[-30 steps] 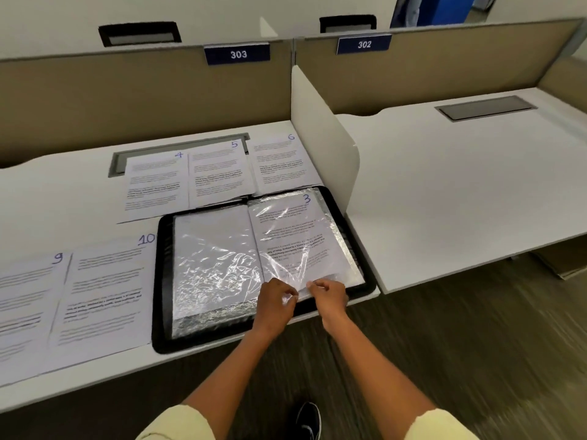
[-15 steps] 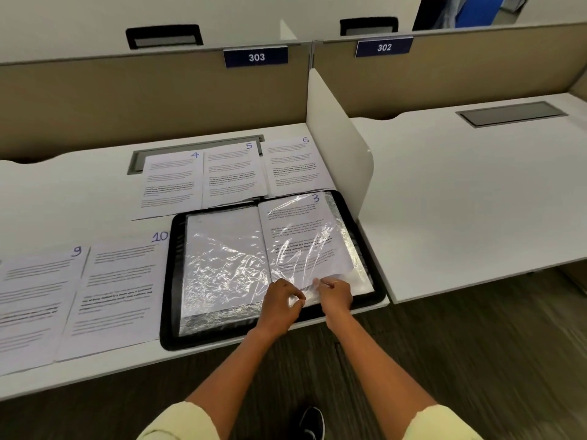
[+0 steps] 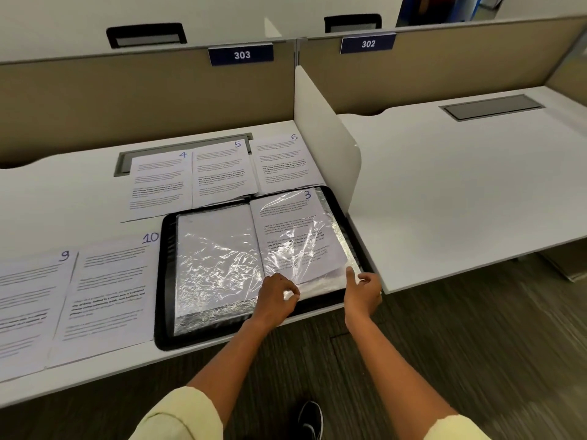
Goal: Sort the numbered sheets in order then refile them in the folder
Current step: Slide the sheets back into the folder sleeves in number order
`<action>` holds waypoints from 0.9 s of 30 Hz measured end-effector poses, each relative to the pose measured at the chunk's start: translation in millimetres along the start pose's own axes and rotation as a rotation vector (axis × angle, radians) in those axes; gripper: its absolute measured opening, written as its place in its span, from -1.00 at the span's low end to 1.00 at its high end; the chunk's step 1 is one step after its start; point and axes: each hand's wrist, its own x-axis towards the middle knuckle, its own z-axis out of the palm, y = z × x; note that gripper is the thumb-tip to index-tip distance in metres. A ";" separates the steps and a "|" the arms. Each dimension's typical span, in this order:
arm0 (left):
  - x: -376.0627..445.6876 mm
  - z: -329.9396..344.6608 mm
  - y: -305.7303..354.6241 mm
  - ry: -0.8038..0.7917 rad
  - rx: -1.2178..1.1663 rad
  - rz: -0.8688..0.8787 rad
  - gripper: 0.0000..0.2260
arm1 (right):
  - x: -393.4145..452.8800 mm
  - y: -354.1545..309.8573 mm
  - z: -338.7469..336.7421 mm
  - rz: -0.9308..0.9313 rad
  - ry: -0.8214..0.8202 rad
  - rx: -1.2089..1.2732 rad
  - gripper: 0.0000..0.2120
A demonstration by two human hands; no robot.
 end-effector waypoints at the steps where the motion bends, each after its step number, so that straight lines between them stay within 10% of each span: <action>1: -0.2 0.0 0.3 0.004 -0.009 0.006 -0.91 | 1.7 -0.7 -0.9 -0.016 0.001 -0.004 -0.81; 27: 2.9 -111.5 27.6 0.110 -0.654 -0.210 -0.47 | -131.9 -37.0 70.9 -0.465 -0.456 0.148 -0.82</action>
